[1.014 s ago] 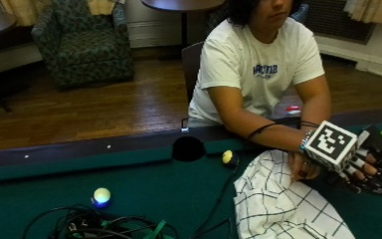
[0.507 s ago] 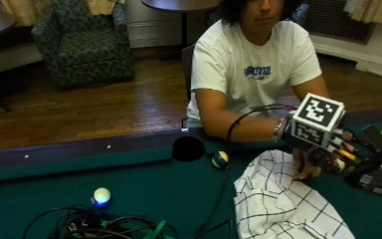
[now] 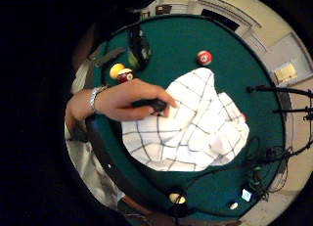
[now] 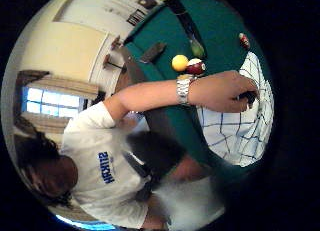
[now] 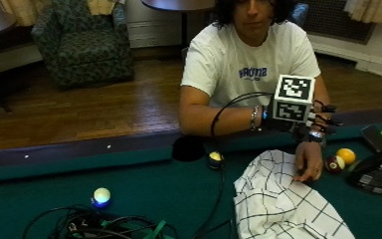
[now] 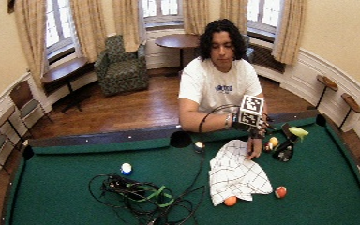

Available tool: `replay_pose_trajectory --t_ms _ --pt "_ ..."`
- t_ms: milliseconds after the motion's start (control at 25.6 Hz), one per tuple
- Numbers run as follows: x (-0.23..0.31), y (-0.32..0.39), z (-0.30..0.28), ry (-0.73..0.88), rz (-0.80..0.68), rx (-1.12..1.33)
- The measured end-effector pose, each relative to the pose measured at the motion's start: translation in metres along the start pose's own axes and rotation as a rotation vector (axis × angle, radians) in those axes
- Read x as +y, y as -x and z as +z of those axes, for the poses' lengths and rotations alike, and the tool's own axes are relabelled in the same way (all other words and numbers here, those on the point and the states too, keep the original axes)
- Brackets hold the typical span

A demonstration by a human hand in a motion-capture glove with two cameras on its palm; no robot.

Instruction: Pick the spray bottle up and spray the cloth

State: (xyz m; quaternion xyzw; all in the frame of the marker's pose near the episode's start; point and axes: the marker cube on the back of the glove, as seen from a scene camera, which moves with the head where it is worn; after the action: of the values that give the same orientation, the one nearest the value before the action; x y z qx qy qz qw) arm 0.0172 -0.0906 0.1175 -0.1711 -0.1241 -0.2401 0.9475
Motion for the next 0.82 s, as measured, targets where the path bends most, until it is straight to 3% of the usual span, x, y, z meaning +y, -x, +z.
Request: replay_pose_trajectory --t_ms 234,819 --pt "0.03 0.001 -0.007 0.056 -0.041 0.07" --pt "0.059 -0.009 -0.045 0.133 0.06 0.216"
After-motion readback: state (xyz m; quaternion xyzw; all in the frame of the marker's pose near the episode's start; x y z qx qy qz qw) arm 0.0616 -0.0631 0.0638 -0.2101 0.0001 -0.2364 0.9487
